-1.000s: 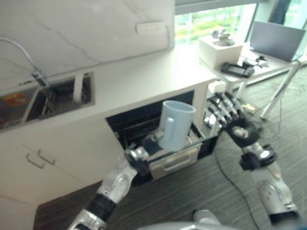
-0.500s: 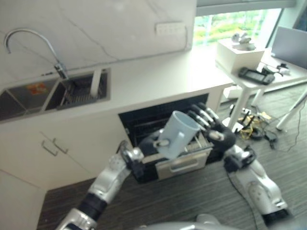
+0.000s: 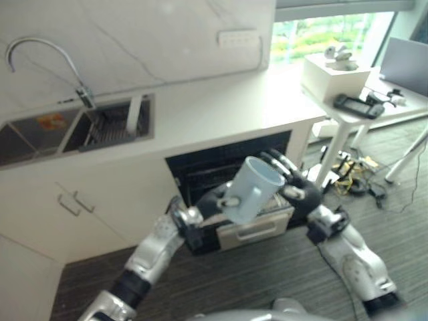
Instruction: Place the dishes in the dishwasher.
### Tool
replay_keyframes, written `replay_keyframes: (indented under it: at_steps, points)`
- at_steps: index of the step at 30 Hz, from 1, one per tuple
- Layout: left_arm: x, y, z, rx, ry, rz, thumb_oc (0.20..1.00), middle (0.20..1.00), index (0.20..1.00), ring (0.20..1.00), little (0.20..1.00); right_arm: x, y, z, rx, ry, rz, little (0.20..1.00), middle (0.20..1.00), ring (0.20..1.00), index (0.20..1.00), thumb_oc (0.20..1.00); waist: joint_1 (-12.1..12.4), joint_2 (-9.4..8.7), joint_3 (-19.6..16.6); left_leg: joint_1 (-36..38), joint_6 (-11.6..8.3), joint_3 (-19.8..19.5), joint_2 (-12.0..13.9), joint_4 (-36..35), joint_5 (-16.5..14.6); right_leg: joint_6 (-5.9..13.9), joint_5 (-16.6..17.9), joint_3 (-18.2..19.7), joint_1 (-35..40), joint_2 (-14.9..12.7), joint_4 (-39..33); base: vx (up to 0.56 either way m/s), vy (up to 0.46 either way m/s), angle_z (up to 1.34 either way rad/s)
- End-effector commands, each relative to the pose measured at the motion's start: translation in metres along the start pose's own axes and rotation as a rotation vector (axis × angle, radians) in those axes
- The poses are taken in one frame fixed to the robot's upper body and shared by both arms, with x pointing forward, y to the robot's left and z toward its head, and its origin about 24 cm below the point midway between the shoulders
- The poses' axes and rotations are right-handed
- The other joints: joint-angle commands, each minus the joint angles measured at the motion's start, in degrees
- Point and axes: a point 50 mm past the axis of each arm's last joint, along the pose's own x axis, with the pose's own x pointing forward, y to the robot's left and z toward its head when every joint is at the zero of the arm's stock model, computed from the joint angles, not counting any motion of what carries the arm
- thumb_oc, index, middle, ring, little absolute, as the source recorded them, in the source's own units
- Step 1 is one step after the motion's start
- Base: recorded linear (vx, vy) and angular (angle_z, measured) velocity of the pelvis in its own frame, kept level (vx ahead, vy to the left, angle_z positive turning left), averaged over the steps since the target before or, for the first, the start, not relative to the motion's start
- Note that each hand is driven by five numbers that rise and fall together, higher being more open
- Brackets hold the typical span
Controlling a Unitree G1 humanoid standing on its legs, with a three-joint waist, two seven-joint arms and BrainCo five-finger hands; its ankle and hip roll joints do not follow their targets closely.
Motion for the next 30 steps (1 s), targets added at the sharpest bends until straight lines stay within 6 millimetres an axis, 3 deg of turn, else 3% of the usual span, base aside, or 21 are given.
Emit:
replay_keyframes:
  at_steps: [1, 30]
  points:
    - [0.016, -0.004, 0.037, 0.097, -0.134, -0.093, 0.2, 0.2, 0.2, 0.2, 0.2, 0.012, 0.007, 0.02, -0.057, -0.055, 0.104, 1.0, 1.0, 1.0, 1.0, 1.0, 0.7, -0.3, 0.3, -0.5, 0.4, -5.7, -0.7, 2.2, -3.3, 0.67, -6.4, -2.6, 2.2, 0.4, 4.3, 0.0, 0.0, 0.0]
    - [0.023, -0.016, 0.03, 0.075, -0.106, -0.151, 0.2, 0.2, 0.2, 0.2, 0.2, 0.019, 0.023, 0.003, -0.039, 0.023, 0.203, 1.0, 1.0, 1.0, 1.0, 1.0, 1.2, -0.43, 0.8, -0.2, 0.73, -6.0, -1.1, 2.2, -3.4, 0.69, -6.5, -2.6, 2.6, 0.4, 4.3, 0.0, 0.0, 0.01]
